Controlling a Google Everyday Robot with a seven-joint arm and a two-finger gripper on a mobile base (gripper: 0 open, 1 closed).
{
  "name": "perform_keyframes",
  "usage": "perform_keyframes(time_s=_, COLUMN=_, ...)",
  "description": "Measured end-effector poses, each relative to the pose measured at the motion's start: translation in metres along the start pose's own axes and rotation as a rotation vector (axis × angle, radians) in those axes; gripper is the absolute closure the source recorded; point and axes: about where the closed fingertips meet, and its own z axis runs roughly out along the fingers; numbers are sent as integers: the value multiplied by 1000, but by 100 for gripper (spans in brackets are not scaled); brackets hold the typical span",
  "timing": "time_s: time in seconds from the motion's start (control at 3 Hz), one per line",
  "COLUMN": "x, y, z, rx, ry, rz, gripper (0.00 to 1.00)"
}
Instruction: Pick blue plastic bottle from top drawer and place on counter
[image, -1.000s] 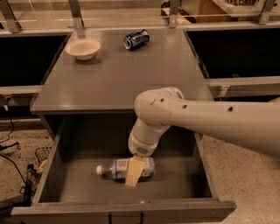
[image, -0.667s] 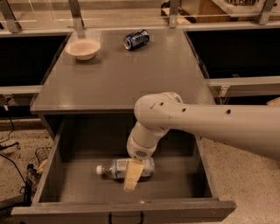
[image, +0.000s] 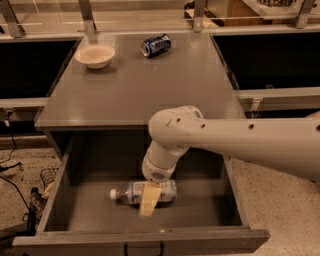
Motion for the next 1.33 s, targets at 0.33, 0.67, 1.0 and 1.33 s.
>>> perform_keyframes(time_s=0.33, x=-2, y=-2, z=20, rx=-25, ry=23, rz=-2, gripper=0)
perform_keyframes(time_s=0.67, x=2, y=0, z=29, rx=-45, ry=20, rz=-6, gripper=0)
perform_keyframes(time_s=1.0, x=8, y=5, z=44, rx=-90, ry=2, rz=-29, gripper=0)
perform_keyframes(time_s=1.33, x=8, y=5, z=45, rx=-92, ry=2, rz=-32, gripper=0)
